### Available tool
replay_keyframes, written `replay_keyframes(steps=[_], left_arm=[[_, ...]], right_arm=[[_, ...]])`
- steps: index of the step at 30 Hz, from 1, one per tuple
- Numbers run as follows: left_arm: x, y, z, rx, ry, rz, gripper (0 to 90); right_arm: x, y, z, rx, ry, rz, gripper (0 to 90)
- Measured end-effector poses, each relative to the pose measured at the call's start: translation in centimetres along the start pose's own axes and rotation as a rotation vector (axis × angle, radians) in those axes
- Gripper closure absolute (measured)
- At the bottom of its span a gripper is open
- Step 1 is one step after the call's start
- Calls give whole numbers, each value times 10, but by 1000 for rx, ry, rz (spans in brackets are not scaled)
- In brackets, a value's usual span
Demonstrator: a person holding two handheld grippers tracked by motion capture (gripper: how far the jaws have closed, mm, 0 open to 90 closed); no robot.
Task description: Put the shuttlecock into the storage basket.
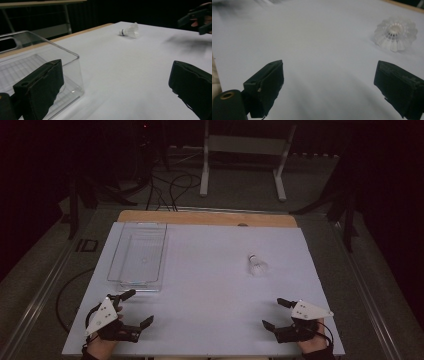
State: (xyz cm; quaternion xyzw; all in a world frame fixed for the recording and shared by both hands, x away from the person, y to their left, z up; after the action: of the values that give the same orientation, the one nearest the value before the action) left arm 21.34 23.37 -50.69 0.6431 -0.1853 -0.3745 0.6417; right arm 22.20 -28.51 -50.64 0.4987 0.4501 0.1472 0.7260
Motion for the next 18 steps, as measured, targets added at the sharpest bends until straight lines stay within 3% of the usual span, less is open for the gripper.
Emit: replay_keyframes(steps=[3, 7, 18], left_arm=[[-1, 1, 0, -2, 19, 11, 6], [-3, 1, 1, 6, 38, 32, 6], [-2, -1, 0, -3, 35, 17, 5]], right_arm=[[-1, -2, -1, -10, 0, 35, 90], [0, -3, -2, -18, 9, 40, 91], [2, 2, -9, -45, 6, 42, 91]])
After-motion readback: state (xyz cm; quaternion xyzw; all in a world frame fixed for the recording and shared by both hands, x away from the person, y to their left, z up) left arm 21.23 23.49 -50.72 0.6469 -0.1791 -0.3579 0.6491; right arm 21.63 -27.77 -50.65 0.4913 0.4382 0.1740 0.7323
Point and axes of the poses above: each handheld gripper's, and its own axes: x roughly forward along the jaws, y roughly out of its top, z roughly to its right, the point moved 1 cm from there along x, roughly forward along the jaws, and after that the axes turned 7 degrees about -x, right-handed, at the moved point
